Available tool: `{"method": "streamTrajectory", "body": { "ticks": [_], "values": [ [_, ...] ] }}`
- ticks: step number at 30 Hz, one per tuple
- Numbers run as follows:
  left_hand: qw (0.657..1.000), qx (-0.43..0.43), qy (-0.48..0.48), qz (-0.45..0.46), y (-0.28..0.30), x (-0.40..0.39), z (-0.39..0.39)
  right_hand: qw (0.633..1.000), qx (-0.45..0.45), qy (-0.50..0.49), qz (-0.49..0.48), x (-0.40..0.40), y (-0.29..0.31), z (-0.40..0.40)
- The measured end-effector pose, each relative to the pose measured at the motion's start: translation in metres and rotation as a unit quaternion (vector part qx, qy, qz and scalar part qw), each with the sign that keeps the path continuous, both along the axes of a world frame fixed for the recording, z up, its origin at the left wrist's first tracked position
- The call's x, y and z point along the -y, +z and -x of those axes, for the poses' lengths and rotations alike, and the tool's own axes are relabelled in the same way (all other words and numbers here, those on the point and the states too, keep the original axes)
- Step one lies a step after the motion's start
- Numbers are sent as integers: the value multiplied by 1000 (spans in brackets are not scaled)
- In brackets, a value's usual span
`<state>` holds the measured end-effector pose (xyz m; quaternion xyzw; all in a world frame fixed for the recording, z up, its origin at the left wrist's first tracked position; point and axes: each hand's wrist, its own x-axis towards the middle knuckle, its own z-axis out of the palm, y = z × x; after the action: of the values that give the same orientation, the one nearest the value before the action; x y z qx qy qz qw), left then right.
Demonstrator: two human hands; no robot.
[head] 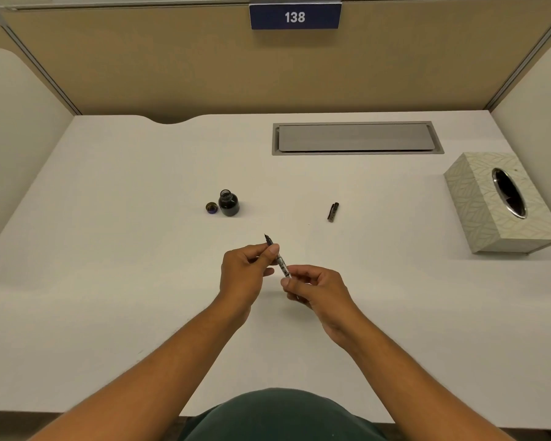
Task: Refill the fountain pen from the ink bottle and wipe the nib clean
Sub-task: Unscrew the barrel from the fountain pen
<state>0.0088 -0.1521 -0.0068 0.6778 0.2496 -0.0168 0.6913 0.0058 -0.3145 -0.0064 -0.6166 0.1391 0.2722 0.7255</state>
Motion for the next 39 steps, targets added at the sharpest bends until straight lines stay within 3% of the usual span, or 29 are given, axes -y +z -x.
{"method": "streamTrajectory", "body": {
  "ticks": [4, 11, 15, 24, 33, 39],
  "values": [
    [1000, 5, -1, -10, 2, -2, -1, 1000, -14, 21, -13, 0, 5, -3],
    [1000, 4, -3, -2, 2, -4, 1, 999, 22, 3, 44, -2, 1, -4],
    [1000, 2, -7, -4, 2, -6, 1, 1000, 6, 6, 6, -7, 0, -3],
    [1000, -4, 6, -3, 0, -9, 3, 1000, 10, 16, 19, -9, -2, -5],
    [997, -11, 81, 2, 3, -17, -1, 988, 86, 27, 125, -10, -19, -6],
    [984, -8, 177, 25, 7, -35, -8, 936, 189, 85, 285, -5, -47, -8]
  ]
}}
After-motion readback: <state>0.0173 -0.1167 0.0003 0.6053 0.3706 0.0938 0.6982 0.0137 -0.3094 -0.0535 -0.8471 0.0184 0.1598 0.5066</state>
